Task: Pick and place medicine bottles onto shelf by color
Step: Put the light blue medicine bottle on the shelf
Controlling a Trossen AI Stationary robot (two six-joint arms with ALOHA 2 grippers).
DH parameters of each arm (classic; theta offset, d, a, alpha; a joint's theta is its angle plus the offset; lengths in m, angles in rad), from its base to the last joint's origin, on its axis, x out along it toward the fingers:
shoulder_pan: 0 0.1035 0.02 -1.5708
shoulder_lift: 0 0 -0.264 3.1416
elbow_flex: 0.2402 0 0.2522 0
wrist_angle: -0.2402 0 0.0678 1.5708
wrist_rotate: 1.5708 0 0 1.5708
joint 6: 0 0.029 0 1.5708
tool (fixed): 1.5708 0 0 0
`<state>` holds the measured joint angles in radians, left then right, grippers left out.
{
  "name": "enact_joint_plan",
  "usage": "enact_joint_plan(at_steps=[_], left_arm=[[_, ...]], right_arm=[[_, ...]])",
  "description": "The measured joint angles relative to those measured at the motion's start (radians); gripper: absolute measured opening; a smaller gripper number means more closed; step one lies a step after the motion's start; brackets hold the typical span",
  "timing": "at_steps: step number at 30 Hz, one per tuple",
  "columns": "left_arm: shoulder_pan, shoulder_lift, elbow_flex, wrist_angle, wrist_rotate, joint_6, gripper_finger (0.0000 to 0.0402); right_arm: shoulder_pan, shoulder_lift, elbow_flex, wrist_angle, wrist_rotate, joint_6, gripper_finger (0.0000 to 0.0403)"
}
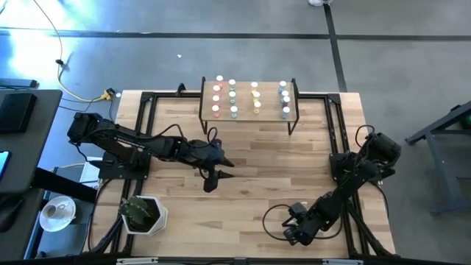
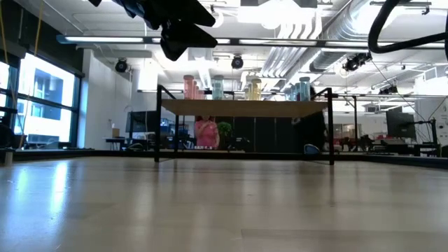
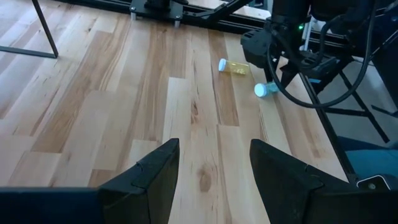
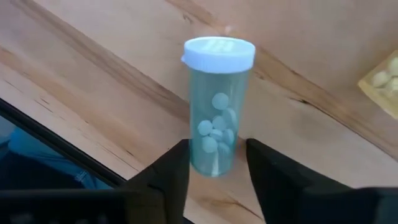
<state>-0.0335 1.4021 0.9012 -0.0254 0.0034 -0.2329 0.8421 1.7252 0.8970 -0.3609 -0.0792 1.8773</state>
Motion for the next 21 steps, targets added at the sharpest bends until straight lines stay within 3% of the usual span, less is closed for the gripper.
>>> enact_joint_plan(at_steps=[9, 21], left_arm=[[0.000, 0.000, 0.000, 0.000, 0.000, 0.000, 0.0188], [0.000, 0.000, 0.000, 0.000, 0.000, 0.000, 0.0188]], right_arm=[[-0.010, 0.000, -0.002, -0.005, -0.008, -0.054, 0.0087], [-0.009, 0.000, -0.002, 0.003, 0.033, -0.144, 0.0082]])
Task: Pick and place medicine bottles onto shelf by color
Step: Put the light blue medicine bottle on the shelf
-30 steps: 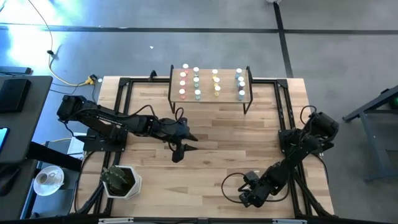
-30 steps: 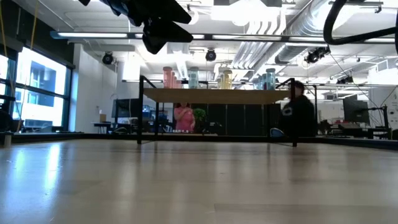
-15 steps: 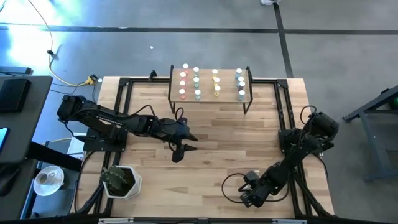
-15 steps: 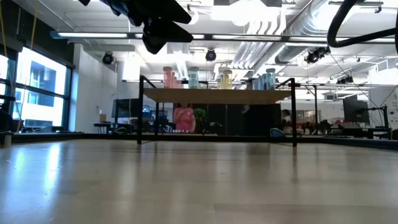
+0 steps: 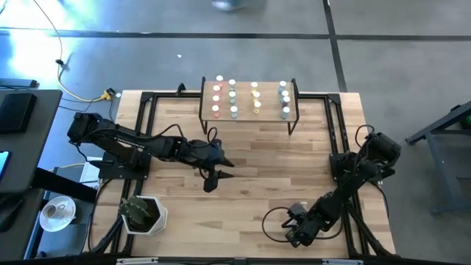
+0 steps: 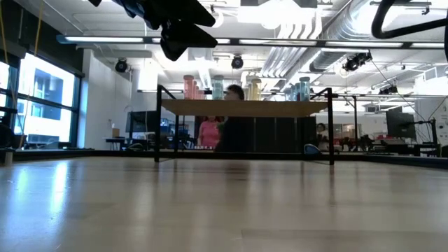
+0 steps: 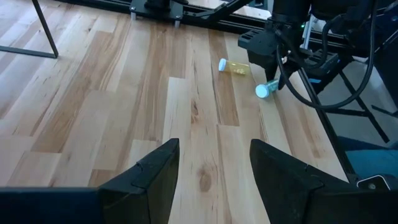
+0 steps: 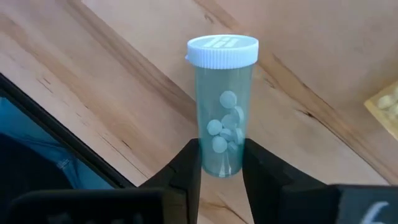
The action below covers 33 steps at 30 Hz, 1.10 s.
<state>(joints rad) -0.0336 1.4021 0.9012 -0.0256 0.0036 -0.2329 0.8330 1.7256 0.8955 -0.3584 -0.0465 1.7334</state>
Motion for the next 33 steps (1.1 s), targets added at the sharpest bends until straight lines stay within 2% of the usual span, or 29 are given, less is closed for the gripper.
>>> enact_joint_plan(at_steps=[5, 9, 16, 25, 29, 33], left_arm=[[0.000, 0.000, 0.000, 0.000, 0.000, 0.000, 0.0188], [0.000, 0.000, 0.000, 0.000, 0.000, 0.000, 0.0188], [0.000, 0.000, 0.000, -0.001, 0.000, 0.028, 0.0188], [0.000, 0.000, 0.000, -0.001, 0.000, 0.027, 0.0188], [0.000, 0.000, 0.000, 0.010, 0.000, 0.027, 0.0188], [0.000, 0.000, 0.000, 0.031, 0.000, 0.027, 0.0188]], right_arm=[[-0.002, -0.001, -0.001, 0.027, 0.052, -0.050, 0.0082], [-0.023, -0.014, 0.010, 0.024, 0.171, -0.119, 0.0081], [-0.081, -0.050, 0.070, 0.030, 0.280, -0.363, 0.0081], [-0.158, -0.054, 0.170, 0.021, 0.332, -0.682, 0.0081], [-0.175, -0.054, 0.241, -0.027, 0.360, -0.800, 0.0081], [-0.179, -0.056, 0.322, -0.125, 0.438, -0.906, 0.0081]])
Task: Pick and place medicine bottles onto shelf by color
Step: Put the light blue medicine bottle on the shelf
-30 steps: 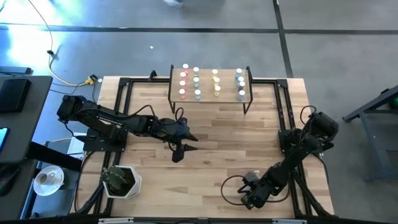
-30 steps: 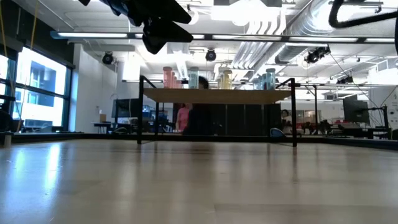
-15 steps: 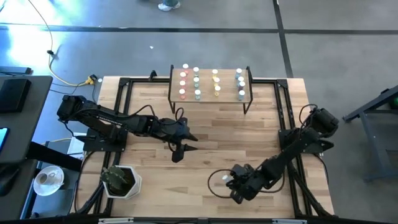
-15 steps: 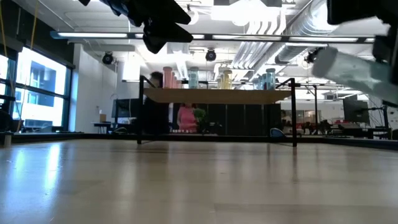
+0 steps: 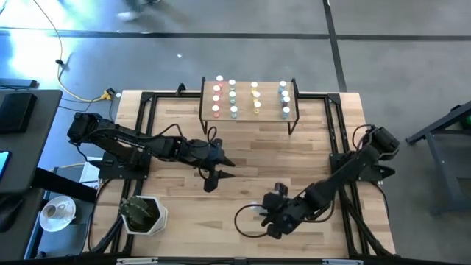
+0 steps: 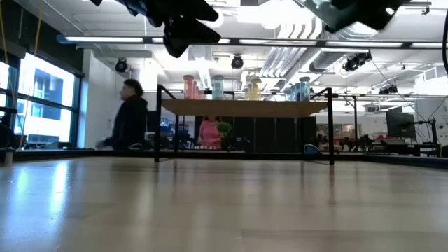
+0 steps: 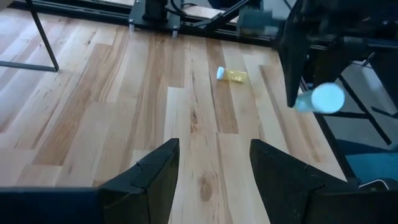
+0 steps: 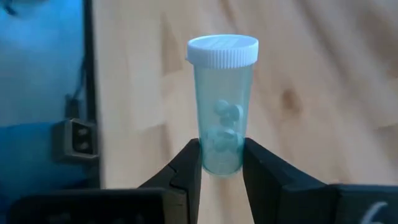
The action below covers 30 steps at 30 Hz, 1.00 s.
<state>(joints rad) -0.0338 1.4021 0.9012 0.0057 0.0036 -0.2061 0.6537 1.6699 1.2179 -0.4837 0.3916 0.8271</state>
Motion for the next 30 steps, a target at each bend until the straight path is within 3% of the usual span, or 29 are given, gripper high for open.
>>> enact_joint_plan(at_steps=[9, 14, 23, 30], left_arm=[[0.000, 0.000, 0.000, 0.008, 0.000, 0.000, 0.0188], [0.000, 0.000, 0.000, 0.019, 0.000, 0.000, 0.0188], [0.000, 0.000, 0.000, 0.048, 0.000, 0.035, 0.0188], [0.000, 0.000, 0.000, 0.075, -0.003, 0.070, 0.0188]], right_arm=[[-0.013, -0.011, 0.165, -0.380, 0.224, -0.092, 0.0081], [-0.049, -0.083, 0.169, -0.461, 0.308, -0.115, 0.0081], [-0.113, -0.279, 0.055, -0.413, 0.436, -0.257, 0.0081], [-0.157, -0.441, -0.208, -0.066, 0.415, -0.412, 0.0081]])
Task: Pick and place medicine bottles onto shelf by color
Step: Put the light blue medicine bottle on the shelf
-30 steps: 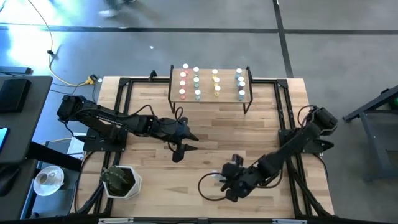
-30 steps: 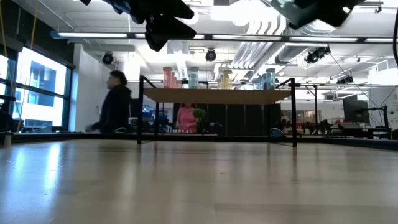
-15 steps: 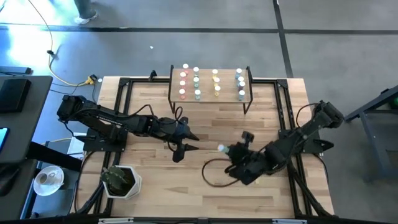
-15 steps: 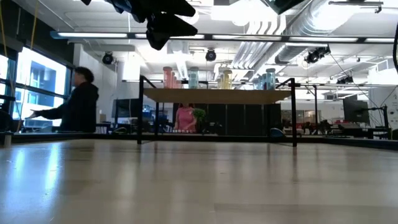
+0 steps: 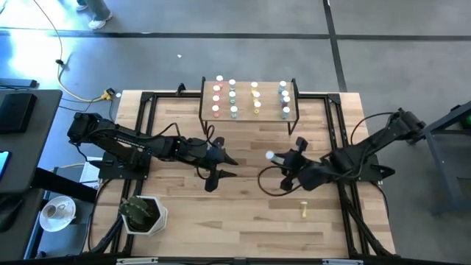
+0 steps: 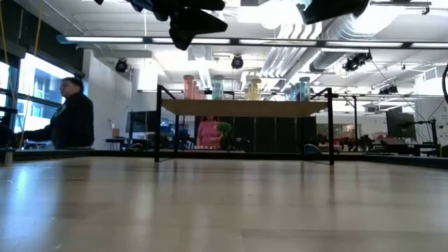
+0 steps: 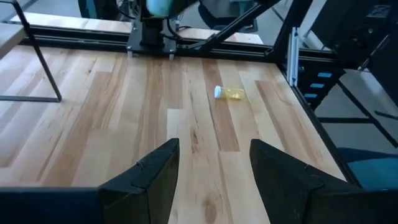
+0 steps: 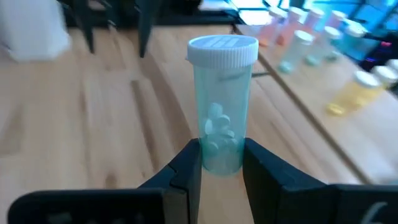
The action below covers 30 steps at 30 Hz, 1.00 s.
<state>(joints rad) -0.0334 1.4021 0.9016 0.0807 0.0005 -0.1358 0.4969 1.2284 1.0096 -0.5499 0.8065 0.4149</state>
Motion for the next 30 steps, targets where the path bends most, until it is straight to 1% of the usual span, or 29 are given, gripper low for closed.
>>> enact_joint_plan(at_steps=[4, 7, 11, 16, 20, 24, 30], left_arm=[[0.000, 0.000, 0.000, 0.000, -0.014, 0.000, 0.0188], [0.000, 0.000, 0.000, -0.001, -0.016, 0.000, 0.0188], [0.000, 0.000, 0.000, -0.001, -0.016, 0.000, 0.0188], [0.000, 0.000, 0.000, 0.000, -0.017, 0.008, 0.0188], [0.000, 0.000, 0.000, 0.000, -0.046, 0.008, 0.0190], [0.000, 0.000, 0.000, 0.022, -0.086, 0.008, 0.0200], [0.000, 0.000, 0.000, 0.098, -0.102, 0.009, 0.0204]], right_arm=[[-0.044, -0.064, -0.161, 0.328, -0.115, -0.132, 0.0081], [-0.081, -0.078, -0.255, 0.564, -0.216, -0.256, 0.0081], [-0.128, -0.074, -0.337, 0.763, -0.341, -0.363, 0.0081], [-0.181, -0.052, -0.383, 0.882, -0.451, -0.415, 0.0081], [-0.218, -0.021, -0.403, 0.970, -0.552, -0.434, 0.0081], [-0.242, 0.027, -0.404, 1.005, -0.574, -0.433, 0.0081], [-0.257, 0.119, -0.404, 1.161, -0.582, -0.441, 0.0081]])
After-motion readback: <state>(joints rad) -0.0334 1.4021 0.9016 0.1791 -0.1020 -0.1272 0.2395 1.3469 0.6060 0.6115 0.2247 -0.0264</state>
